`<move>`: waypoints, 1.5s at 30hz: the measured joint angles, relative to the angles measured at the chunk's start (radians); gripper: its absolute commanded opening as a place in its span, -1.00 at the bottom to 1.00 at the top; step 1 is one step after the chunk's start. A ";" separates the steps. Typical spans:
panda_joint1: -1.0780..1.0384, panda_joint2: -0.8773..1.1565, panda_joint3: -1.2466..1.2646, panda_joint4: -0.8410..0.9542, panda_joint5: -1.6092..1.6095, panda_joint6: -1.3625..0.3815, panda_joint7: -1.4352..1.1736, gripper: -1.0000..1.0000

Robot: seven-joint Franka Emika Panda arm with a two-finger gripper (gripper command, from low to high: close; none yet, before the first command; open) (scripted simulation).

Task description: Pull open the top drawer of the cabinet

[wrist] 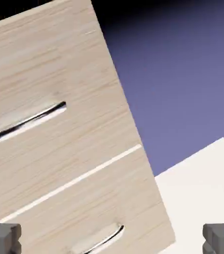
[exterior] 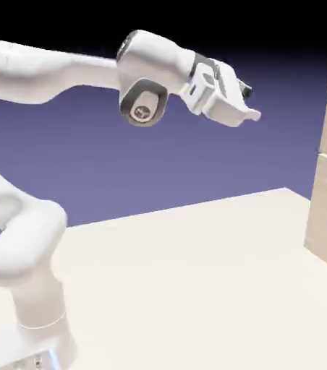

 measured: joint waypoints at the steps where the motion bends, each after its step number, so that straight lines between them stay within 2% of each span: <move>1: -0.036 -0.011 0.021 0.024 0.038 -0.007 0.007 0.00; 45: -1.631 -0.494 0.945 1.086 1.710 -0.303 0.316 0.00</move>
